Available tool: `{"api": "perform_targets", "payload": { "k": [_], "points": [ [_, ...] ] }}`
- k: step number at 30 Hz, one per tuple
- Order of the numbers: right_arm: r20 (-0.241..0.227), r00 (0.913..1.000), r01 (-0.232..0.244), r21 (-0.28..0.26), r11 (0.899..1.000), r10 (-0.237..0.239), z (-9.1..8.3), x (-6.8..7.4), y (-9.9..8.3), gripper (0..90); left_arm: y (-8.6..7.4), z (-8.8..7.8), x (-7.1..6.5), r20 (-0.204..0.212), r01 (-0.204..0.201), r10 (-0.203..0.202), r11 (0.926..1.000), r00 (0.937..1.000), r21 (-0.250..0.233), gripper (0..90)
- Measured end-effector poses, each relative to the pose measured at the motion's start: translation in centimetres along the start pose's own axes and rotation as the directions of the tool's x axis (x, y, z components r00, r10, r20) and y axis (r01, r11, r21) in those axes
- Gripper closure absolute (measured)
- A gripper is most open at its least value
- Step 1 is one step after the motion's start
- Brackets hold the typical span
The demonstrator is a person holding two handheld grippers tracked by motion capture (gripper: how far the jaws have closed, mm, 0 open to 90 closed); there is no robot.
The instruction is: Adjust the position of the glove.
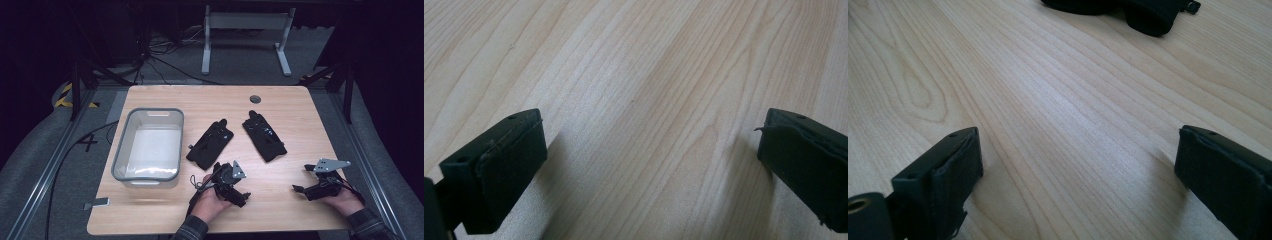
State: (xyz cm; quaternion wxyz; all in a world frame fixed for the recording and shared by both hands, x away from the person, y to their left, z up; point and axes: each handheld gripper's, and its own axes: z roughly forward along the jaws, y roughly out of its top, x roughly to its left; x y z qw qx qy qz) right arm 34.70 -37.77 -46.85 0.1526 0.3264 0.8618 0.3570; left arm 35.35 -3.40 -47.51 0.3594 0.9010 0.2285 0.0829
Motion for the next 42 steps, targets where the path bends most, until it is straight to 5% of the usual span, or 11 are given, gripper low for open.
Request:
{"api": "perform_targets", "payload": {
  "k": [7, 12, 30, 42],
  "points": [
    [-0.020, 0.9997, 0.018, 0.015, 1.000, -0.018, -0.2, 0.0, 0.2, 11.9, 0.0, 0.1, -0.1, 0.000, -0.001, 0.001, 1.0000, 1.0000, -0.001, 0.0],
    [-0.012, 0.9986, 0.052, 0.012, 0.999, -0.052, -0.5, 0.1, 0.9, 27.3, 0.0, 0.1, -0.1, 0.000, -0.001, 0.001, 1.0000, 1.0000, -0.001, 0.0],
    [-0.047, 0.9979, 0.043, -0.020, 0.999, -0.044, -0.3, -2.3, 4.8, 88.0, 0.0, 0.1, -0.1, 0.000, -0.001, 0.001, 1.0000, 1.0000, -0.001, 0.0],
    [-0.049, 0.9969, 0.059, -0.045, 0.997, -0.061, 1.1, -3.6, 7.0, 89.7, 0.0, 0.0, -0.1, 0.002, -0.003, 0.003, 1.0000, 1.0000, -0.001, 0.0]
  ]
}}
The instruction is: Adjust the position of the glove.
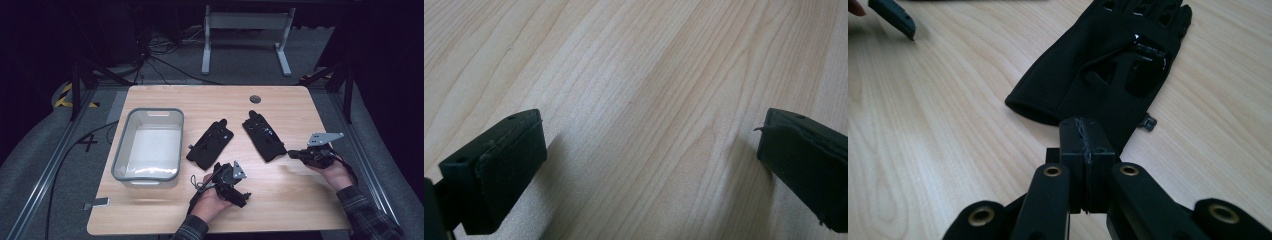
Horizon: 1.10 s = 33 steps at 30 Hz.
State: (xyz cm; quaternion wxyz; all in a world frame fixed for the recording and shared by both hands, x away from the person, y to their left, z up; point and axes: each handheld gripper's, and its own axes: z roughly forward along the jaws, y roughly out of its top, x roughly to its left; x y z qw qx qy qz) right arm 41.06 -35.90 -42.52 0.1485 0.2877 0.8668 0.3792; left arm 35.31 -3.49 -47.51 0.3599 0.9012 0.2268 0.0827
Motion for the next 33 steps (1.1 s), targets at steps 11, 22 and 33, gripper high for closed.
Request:
{"api": "perform_targets", "payload": {
  "k": [11, 22, 33],
  "points": [
    [-0.004, 0.9999, -0.013, 0.005, 1.000, 0.013, 2.1, -1.5, 1.8, 89.7, 0.0, 0.0, 0.0, 0.004, -0.002, 0.002, 1.0000, 1.0000, 0.006, 0.0],
    [0.005, 0.9996, -0.029, 0.021, 0.999, 0.029, 4.4, -2.6, 2.3, 89.7, 0.0, 0.0, 0.0, 0.004, -0.002, 0.002, 1.0000, 1.0000, 0.006, 0.0],
    [0.033, 0.9988, -0.039, 0.064, 0.997, 0.036, 7.3, -4.4, 2.7, 89.9, 0.0, 0.0, 0.0, 0.004, -0.005, 0.005, 1.0000, 1.0000, 0.003, 0.0]
  ]
}}
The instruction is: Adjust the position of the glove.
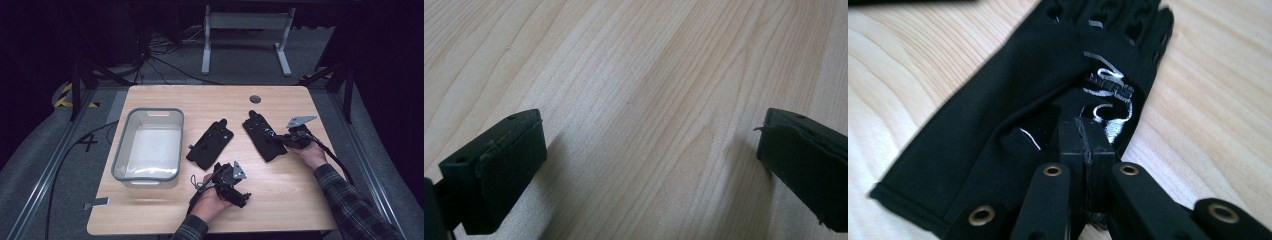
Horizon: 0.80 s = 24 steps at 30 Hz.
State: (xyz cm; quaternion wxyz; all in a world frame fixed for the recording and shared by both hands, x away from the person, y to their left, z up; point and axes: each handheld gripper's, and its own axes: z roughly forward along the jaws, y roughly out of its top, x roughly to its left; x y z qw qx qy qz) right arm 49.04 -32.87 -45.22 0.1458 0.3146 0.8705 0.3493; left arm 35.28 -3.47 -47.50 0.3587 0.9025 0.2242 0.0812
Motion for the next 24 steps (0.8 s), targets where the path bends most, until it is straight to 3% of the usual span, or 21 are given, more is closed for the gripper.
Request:
{"api": "perform_targets", "payload": {
  "k": [10, 24],
  "points": [
    [-0.015, 0.9997, -0.017, 0.004, 1.000, 0.017, -0.3, -0.1, -0.3, 90.0, 0.0, 0.0, 0.0, 0.000, -0.001, 0.001, 1.0000, 1.0000, -0.002, 0.0],
    [-0.034, 0.9991, -0.024, 0.025, 0.999, 0.025, -2.2, 0.4, -2.0, 89.9, 0.0, 0.0, 0.0, 0.000, -0.001, 0.001, 1.0000, 1.0000, -0.001, 0.0]
  ]
}}
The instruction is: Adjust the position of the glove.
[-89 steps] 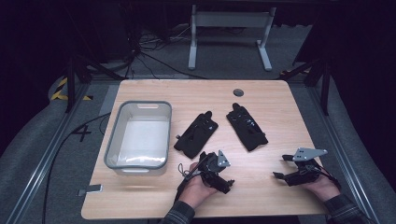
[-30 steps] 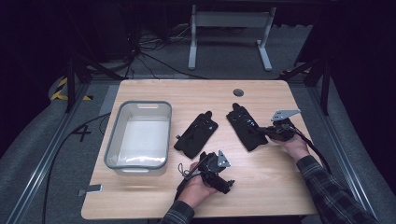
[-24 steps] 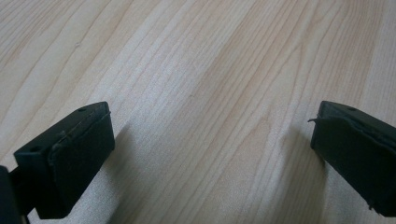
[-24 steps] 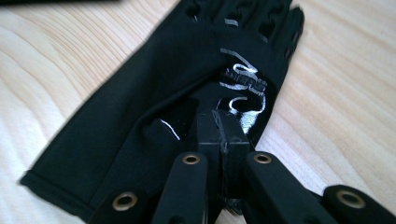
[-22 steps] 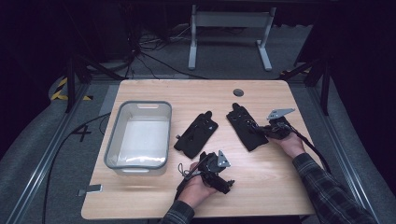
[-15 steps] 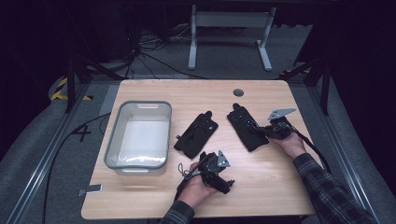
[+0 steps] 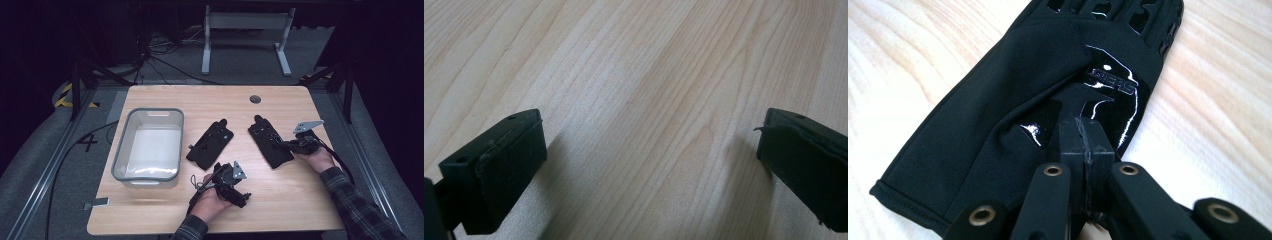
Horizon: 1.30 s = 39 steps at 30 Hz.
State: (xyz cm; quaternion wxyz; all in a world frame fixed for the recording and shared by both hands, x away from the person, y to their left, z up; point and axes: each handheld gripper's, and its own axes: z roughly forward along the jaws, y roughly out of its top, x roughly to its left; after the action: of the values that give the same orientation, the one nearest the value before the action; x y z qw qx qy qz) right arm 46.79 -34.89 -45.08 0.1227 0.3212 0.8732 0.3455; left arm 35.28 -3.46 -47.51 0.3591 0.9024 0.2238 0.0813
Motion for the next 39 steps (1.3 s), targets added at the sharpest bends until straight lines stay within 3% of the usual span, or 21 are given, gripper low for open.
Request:
{"api": "perform_targets", "payload": {
  "k": [19, 39],
  "points": [
    [-0.028, 0.9996, -0.002, 0.040, 0.999, 0.003, -3.5, 1.9, -3.3, 89.9, 0.0, 0.0, 0.0, 0.000, -0.001, 0.001, 1.0000, 1.0000, 0.000, 0.0],
    [-0.068, 0.9974, 0.028, 0.075, 0.997, -0.023, -7.1, 5.5, -7.0, 89.9, 0.0, 0.0, 0.0, 0.000, -0.001, 0.001, 1.0000, 1.0000, 0.000, 0.0]
  ]
}}
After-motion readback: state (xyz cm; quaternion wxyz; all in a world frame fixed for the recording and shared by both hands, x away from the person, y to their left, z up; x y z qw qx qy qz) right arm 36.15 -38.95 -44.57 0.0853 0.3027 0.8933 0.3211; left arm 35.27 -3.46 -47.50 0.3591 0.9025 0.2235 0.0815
